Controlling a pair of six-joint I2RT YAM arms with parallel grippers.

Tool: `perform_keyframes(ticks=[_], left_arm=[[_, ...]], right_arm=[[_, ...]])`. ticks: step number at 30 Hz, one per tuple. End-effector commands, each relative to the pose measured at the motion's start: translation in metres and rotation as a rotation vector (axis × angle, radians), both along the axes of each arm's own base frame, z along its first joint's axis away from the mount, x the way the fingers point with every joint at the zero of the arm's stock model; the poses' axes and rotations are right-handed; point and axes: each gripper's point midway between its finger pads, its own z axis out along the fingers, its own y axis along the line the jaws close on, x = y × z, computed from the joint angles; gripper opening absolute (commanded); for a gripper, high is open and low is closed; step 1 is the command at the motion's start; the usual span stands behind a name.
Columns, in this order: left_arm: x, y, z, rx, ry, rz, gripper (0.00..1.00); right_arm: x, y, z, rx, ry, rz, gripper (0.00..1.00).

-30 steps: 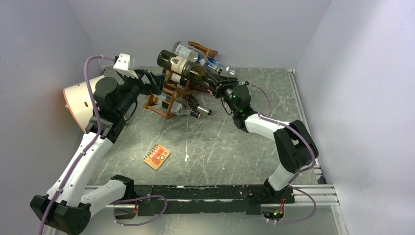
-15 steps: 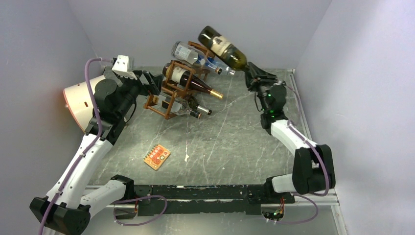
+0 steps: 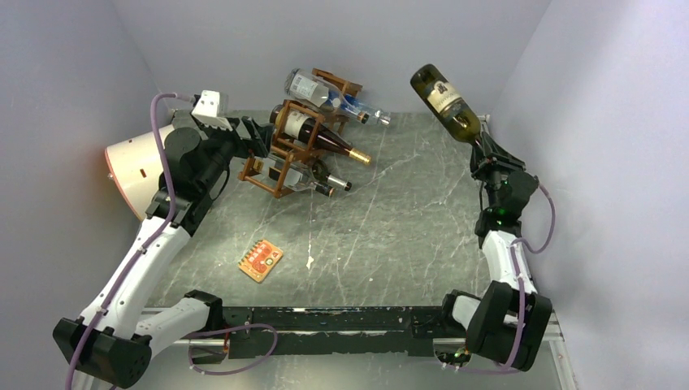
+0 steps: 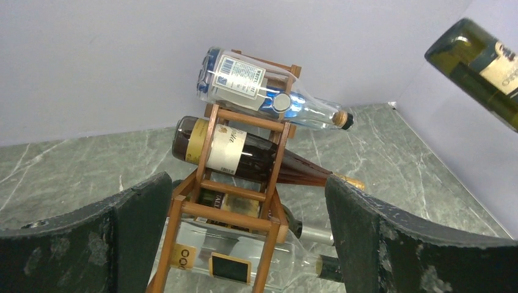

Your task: Take the wine bottle off the wine rack

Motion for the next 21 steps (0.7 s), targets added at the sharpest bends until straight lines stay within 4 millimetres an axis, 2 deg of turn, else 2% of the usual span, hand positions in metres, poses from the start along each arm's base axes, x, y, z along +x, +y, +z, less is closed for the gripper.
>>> perform_keyframes(ticks=[1,4,12,21], left_arm=[[0.001,-0.004,0.007,-0.002,-0.024,-0.010,0.98],[0.001,-0.005,0.005,0.001,-0.021,-0.008,0.98],[0.002,-0.008,0.003,0.005,-0.013,-0.018,0.98],[0.003,-0.008,0.002,0.008,-0.007,-0.012,0.99]], right_arm=[[-0.021,-0.010,0.012,-0.036,-0.041,0.030,0.00],[-0.026,-0.024,-0.007,-0.101,0.035,0.010,0.00],[-0.024,-0.054,-0.034,-0.273,0.199,0.025,0.00],[-0.025,-0.093,-0.027,-0.612,0.457,-0.077,0.00]])
